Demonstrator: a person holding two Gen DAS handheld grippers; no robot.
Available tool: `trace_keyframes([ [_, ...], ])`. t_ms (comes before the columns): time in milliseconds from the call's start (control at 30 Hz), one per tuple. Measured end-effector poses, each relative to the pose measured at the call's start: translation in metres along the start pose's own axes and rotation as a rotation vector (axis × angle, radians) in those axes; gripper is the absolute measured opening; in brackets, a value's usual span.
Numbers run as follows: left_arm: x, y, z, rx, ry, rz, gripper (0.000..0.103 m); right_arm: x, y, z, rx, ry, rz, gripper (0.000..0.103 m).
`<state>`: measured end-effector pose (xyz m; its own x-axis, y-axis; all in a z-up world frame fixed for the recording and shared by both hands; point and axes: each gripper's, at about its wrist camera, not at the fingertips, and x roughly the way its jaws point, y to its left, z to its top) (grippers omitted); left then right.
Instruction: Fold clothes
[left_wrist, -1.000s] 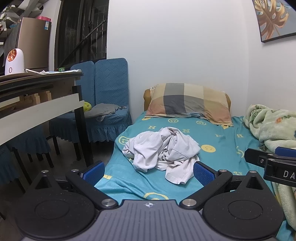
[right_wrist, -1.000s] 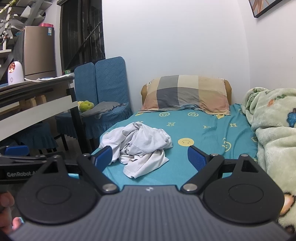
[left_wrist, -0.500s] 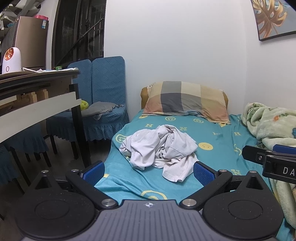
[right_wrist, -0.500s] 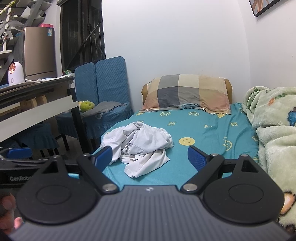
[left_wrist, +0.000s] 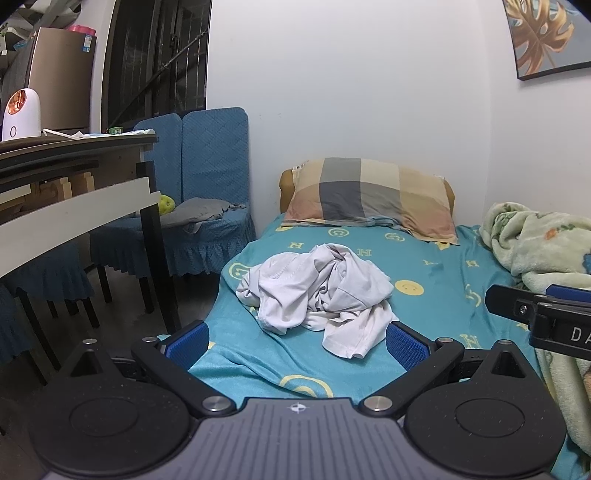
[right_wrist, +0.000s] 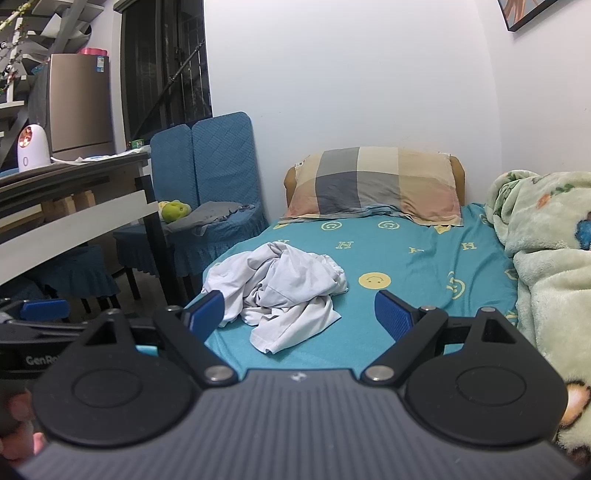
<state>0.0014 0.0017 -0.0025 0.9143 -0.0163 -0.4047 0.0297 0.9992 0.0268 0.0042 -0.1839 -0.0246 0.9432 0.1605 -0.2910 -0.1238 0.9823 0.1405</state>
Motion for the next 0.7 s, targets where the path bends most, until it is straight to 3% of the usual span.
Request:
trace_keyframes([
  [200,0.011,0.004,0.002,-0.021,0.022,-0.01,0.103,0.0,-0.003,0.0,0.015,0.003,0.0,0.09],
  [367,0.053,0.01,0.032,-0.1,0.03,-0.027,0.101,0.003,-0.007,-0.007,0.028,0.008,0.001,0.09],
  [467,0.095,0.017,0.048,-0.12,0.023,-0.029,0.101,0.014,-0.012,-0.01,0.048,0.034,0.003,0.09],
  [700,0.225,0.051,0.061,-0.235,0.11,-0.039,0.097,0.048,-0.028,-0.019,0.112,0.094,0.008,0.09],
])
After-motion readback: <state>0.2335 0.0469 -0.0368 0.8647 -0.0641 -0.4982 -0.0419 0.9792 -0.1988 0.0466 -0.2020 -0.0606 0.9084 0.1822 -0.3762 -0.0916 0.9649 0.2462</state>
